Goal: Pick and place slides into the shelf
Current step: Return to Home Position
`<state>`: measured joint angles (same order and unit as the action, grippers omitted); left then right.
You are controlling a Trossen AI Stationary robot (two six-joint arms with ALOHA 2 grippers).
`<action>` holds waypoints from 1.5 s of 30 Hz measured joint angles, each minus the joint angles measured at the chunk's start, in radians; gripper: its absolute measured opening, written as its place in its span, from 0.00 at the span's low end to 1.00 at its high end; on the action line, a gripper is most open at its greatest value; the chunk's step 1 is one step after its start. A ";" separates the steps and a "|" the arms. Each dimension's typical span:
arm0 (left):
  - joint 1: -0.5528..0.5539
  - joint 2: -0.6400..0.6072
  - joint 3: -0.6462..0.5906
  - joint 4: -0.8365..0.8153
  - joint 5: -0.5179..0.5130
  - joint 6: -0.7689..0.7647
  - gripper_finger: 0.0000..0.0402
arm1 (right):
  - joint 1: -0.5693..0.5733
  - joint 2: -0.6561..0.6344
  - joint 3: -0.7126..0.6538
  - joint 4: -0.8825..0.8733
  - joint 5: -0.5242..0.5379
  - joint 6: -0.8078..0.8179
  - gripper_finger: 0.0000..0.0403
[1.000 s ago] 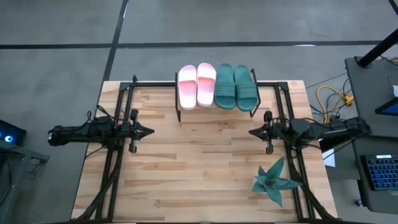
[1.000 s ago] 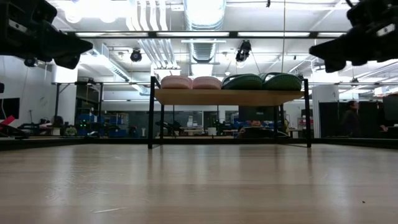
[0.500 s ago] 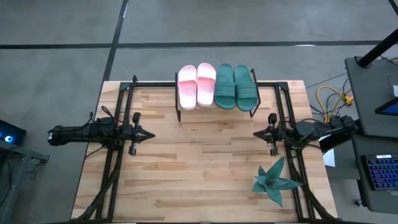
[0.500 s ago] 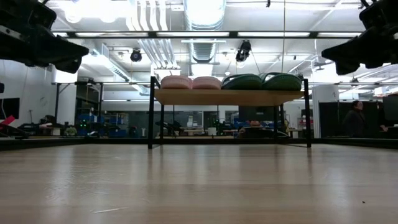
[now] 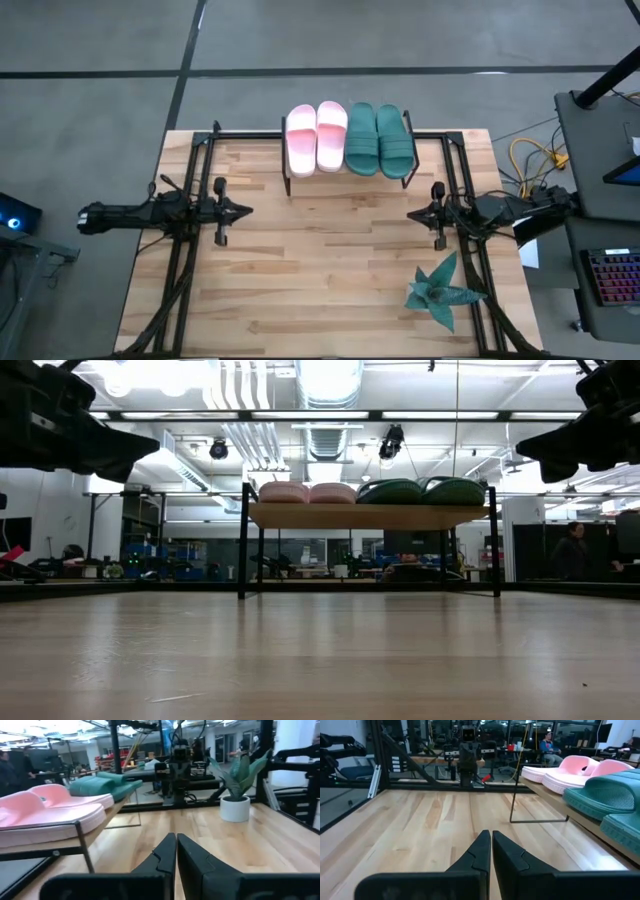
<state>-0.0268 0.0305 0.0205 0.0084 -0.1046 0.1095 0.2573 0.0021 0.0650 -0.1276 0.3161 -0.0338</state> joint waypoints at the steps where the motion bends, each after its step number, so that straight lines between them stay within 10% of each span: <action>1: -0.001 -0.003 -0.002 0.004 0.008 -0.002 0.00 | 0.000 0.000 0.000 0.000 0.000 0.000 0.02; 45: 0.000 0.008 -0.008 0.014 0.029 0.003 0.00 | 0.000 0.008 0.000 0.005 -0.001 -0.053 0.02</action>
<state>-0.0265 0.0390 0.0124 0.0227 -0.0753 0.1123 0.2569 0.0097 0.0650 -0.1228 0.3153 -0.0868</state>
